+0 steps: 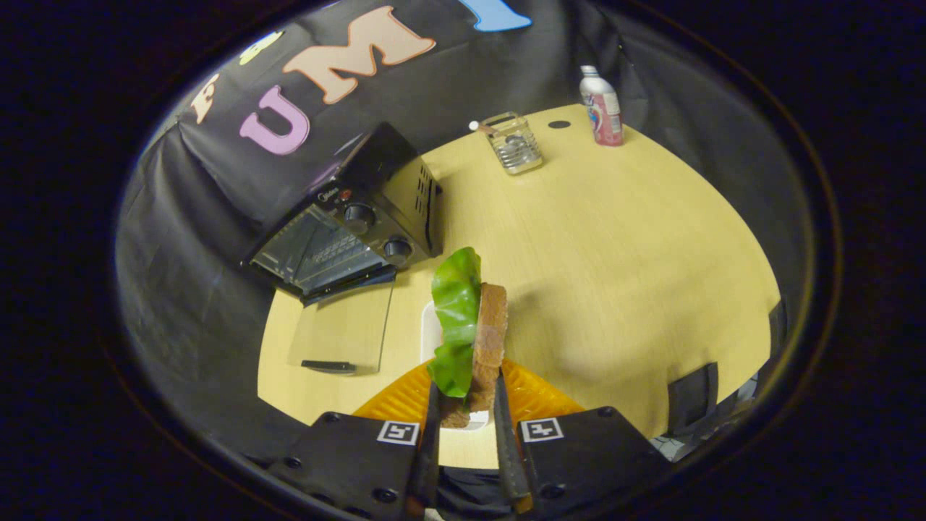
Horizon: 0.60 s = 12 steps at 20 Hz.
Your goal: Open the toaster oven, put the food inside, and close the toaster oven door.
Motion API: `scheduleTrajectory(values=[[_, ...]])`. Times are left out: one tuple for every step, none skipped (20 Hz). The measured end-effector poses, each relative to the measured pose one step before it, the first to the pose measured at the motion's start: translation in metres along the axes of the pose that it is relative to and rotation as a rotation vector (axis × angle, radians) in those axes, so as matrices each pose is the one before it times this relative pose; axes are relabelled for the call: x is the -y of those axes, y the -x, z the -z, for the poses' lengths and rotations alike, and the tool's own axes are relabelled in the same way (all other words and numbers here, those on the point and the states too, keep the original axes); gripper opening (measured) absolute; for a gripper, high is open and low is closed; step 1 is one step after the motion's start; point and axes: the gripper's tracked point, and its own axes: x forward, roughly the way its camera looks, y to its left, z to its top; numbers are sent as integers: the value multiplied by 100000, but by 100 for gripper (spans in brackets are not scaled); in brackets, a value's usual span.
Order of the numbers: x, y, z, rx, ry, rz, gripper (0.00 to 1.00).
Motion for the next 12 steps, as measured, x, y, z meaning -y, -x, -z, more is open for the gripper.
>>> scheduleTrajectory(values=[[-250, 306, -267, 2675, -872, -1076, 37], [-961, 547, -127, 2696, -1487, -2913, 37], [-1002, 507, -117, 2090, -1857, -4355, 37], [-1118, 486, -250, 2829, -1249, -3773, 37], [-1411, 417, -230, 2813, -851, -4754, 36], [-1448, 318, -103, 2834, -878, -5147, 36], [-1543, -18, -48, 2741, -1346, -5227, 36], [-1585, -61, 139, 1831, -1600, -5387, 36], [-1471, -545, 349, 1345, -1857, -4914, 36], [-1298, -749, 695, 729, -2294, -4299, 36], [-1006, -1118, 569, 1200, -3141, -3759, 36], [-727, -1234, 417, 1482, -2894, -3552, 36]])
